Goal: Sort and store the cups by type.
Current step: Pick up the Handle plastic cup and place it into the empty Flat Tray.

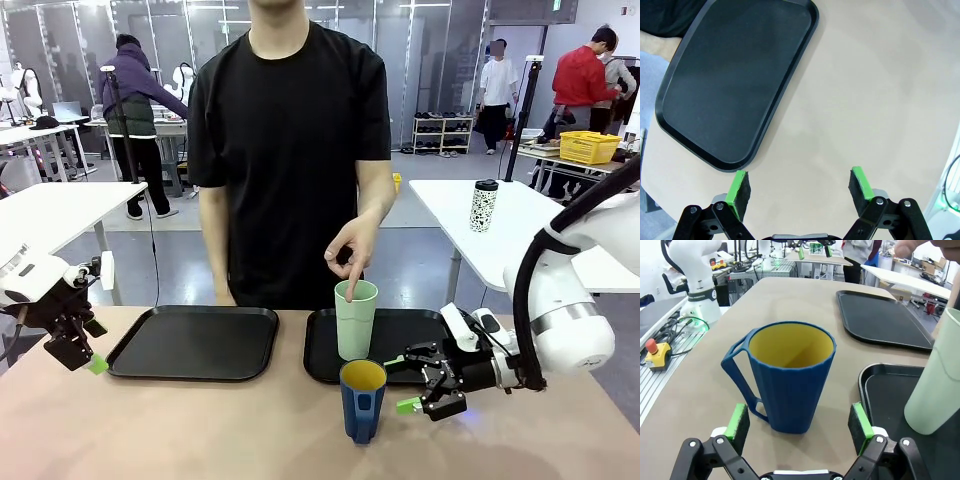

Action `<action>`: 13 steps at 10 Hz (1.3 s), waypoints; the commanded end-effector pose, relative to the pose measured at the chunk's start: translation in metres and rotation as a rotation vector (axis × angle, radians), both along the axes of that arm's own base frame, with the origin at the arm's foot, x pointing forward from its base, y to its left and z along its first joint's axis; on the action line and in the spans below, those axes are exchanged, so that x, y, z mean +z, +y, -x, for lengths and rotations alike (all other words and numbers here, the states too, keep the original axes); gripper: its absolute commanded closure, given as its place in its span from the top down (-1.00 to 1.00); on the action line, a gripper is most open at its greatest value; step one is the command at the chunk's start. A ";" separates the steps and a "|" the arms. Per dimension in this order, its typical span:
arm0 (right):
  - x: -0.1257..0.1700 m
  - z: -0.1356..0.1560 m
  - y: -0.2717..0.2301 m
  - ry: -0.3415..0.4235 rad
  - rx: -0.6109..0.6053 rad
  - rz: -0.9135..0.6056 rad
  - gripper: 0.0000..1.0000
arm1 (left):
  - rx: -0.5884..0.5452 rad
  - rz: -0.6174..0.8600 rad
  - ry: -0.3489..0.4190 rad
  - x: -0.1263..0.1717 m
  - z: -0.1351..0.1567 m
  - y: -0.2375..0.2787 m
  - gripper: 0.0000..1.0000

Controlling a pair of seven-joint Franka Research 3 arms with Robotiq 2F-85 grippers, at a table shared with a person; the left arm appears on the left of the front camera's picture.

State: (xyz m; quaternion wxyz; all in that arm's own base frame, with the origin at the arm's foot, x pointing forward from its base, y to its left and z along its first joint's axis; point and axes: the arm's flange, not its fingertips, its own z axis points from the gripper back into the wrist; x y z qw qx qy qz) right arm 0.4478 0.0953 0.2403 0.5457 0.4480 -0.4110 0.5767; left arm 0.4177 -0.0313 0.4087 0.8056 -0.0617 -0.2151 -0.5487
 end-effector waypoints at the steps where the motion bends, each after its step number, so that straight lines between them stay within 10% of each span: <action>1: -0.002 -0.010 0.012 0.032 0.024 0.005 1.00 | 0.019 -0.018 -0.007 -0.001 0.000 0.000 1.00; 13: -0.035 -0.013 0.052 0.083 0.132 -0.056 1.00 | 0.019 -0.018 -0.007 -0.001 0.000 0.000 1.00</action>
